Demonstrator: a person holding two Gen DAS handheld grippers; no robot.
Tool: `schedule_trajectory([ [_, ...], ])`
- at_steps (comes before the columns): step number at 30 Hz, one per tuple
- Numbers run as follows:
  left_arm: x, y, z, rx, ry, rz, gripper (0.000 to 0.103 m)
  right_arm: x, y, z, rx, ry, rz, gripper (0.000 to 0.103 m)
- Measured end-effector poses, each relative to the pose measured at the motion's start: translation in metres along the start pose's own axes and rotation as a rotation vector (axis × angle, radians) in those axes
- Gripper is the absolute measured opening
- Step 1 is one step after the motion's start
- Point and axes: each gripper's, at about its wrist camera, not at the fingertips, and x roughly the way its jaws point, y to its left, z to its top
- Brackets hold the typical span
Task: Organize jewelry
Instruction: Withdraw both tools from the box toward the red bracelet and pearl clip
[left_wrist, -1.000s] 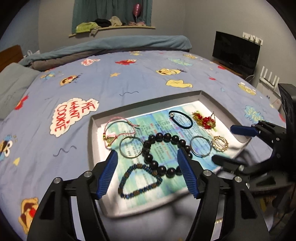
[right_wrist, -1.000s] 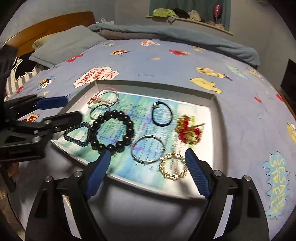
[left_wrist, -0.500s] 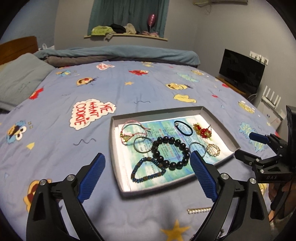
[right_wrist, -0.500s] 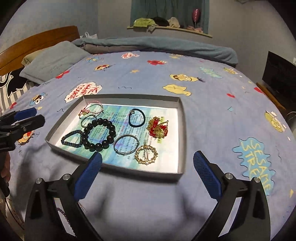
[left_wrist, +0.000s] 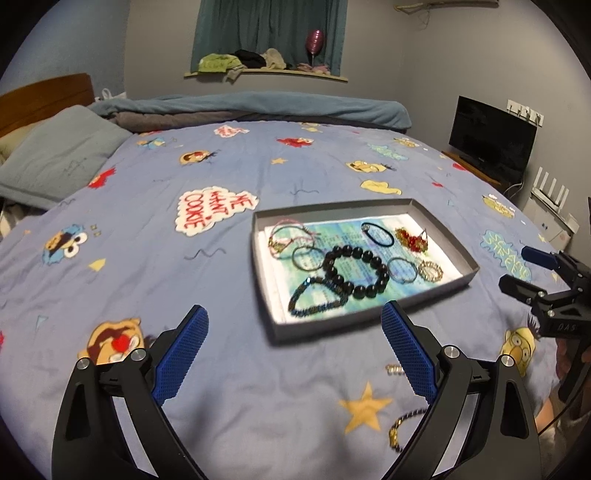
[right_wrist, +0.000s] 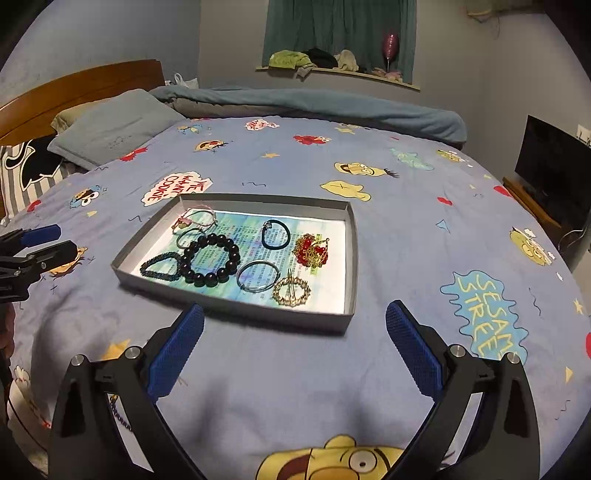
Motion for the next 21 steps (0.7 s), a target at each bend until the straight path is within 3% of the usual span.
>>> schedule_trajectory([
  [21, -0.032, -0.02, -0.047, 0.053, 0.037, 0.01, 0.094, -0.027, 0.003, -0.046, -0.007, 0.009, 0.021, 0.097],
])
